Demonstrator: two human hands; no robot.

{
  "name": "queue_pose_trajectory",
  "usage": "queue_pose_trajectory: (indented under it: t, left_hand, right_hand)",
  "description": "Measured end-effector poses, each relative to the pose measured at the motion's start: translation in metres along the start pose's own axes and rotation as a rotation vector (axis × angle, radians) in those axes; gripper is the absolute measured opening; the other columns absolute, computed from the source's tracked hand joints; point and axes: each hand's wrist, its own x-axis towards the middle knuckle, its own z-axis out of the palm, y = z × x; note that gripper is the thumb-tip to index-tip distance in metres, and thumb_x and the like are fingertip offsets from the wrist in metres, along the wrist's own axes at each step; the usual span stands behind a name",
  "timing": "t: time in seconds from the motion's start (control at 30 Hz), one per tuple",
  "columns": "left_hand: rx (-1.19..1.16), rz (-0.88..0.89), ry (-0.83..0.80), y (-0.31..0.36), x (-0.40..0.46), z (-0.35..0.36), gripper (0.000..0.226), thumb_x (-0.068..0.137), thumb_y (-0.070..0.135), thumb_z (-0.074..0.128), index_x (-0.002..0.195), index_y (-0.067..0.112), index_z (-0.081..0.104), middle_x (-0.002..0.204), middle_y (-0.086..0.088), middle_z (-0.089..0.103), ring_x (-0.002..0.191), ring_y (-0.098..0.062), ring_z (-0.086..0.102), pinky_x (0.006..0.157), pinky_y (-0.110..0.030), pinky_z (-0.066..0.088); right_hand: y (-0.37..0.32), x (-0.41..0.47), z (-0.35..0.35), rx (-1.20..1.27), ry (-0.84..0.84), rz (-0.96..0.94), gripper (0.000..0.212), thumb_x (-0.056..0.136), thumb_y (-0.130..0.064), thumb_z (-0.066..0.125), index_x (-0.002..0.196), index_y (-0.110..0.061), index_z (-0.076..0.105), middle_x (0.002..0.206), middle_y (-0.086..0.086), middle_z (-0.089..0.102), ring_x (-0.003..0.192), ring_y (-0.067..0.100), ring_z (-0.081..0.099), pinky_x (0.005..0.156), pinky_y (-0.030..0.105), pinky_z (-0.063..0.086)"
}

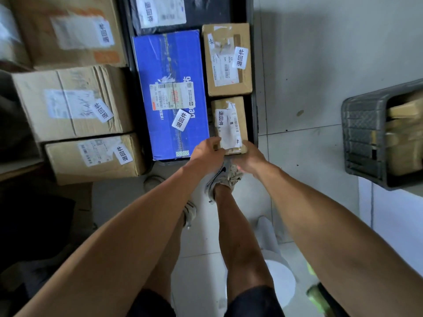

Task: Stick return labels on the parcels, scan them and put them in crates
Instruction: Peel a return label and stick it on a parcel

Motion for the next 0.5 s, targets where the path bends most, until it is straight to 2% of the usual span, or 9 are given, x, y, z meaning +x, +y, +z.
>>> queue_pose_trajectory:
  t: [0.03,0.1,0.17,0.23,0.3,0.4,0.47,0.5]
  left_hand:
    - [0.013,0.007,0.01,0.003,-0.019,-0.01,0.026,0.098,0.022,0.05,0.12,0.031,0.061,0.116,0.003,0.061,0.094,-0.022,0.058,0.066,-0.024,0.044]
    - [0.021,0.0,0.037,0.01,-0.058,-0.032,0.037,0.1,0.022,0.05,0.133,0.032,0.06,0.123,0.003,0.063,0.092,-0.017,0.056,0.074,-0.027,0.048]
    - [0.031,0.003,0.054,0.019,-0.107,-0.057,0.043,0.1,0.024,0.05,0.142,0.029,0.055,0.137,0.005,0.06,0.093,-0.015,0.057,0.07,-0.023,0.051]
    - [0.045,0.037,0.068,0.028,-0.162,-0.085,0.045,0.1,0.025,0.05,0.145,0.028,0.053,0.14,0.004,0.058,0.095,-0.015,0.058,0.068,-0.02,0.051]
    - [0.094,0.092,0.072,0.035,-0.22,-0.113,0.045,0.1,0.024,0.05,0.145,0.027,0.053,0.142,0.003,0.058,0.11,-0.019,0.06,0.085,-0.025,0.052]
    - [0.225,0.168,0.101,0.035,-0.306,-0.154,0.046,0.1,0.026,0.051,0.147,0.024,0.051,0.147,0.0,0.054,0.13,-0.022,0.054,0.103,-0.029,0.044]
    - [0.275,0.193,0.158,0.028,-0.356,-0.181,0.048,0.099,0.028,0.053,0.147,0.024,0.05,0.148,-0.003,0.053,0.129,-0.023,0.054,0.102,-0.032,0.047]
    - [0.294,0.202,0.207,0.022,-0.379,-0.195,0.048,0.098,0.028,0.054,0.146,0.024,0.05,0.146,-0.003,0.054,0.125,-0.023,0.057,0.096,-0.032,0.05]
  right_hand:
    - [-0.006,-0.02,-0.002,0.033,-0.001,0.019,0.041,0.09,-0.018,0.068,0.129,-0.022,0.059,0.108,0.002,0.067,0.093,0.023,0.065,0.088,0.039,0.056]
    - [-0.02,-0.068,-0.007,0.126,-0.032,0.055,0.035,0.096,-0.012,0.062,0.131,-0.013,0.059,0.102,0.006,0.061,0.089,0.025,0.061,0.089,0.041,0.055]
    - [-0.037,-0.125,-0.014,0.174,-0.028,0.041,0.021,0.096,-0.008,0.06,0.115,-0.017,0.059,0.092,0.007,0.06,0.08,0.025,0.059,0.08,0.04,0.055]
    - [-0.056,-0.187,-0.023,0.207,0.023,0.018,0.016,0.093,-0.006,0.06,0.107,-0.014,0.059,0.081,0.006,0.061,0.068,0.023,0.056,0.065,0.037,0.049]
    - [-0.074,-0.249,-0.032,0.127,0.067,-0.019,0.019,0.092,-0.013,0.06,0.111,-0.016,0.062,0.084,0.004,0.067,0.07,0.019,0.062,0.065,0.032,0.05]
    - [-0.107,-0.339,-0.046,-0.082,0.121,-0.113,0.03,0.092,-0.025,0.06,0.12,-0.015,0.066,0.109,0.008,0.071,0.096,0.023,0.069,0.082,0.034,0.056]
    - [-0.132,-0.389,-0.053,-0.231,0.166,-0.2,0.028,0.092,-0.024,0.059,0.111,-0.008,0.07,0.107,0.011,0.071,0.098,0.027,0.068,0.085,0.035,0.053]
    - [-0.145,-0.41,-0.054,-0.301,0.173,-0.248,0.023,0.092,-0.023,0.058,0.101,-0.006,0.07,0.098,0.01,0.07,0.09,0.026,0.065,0.078,0.032,0.05]
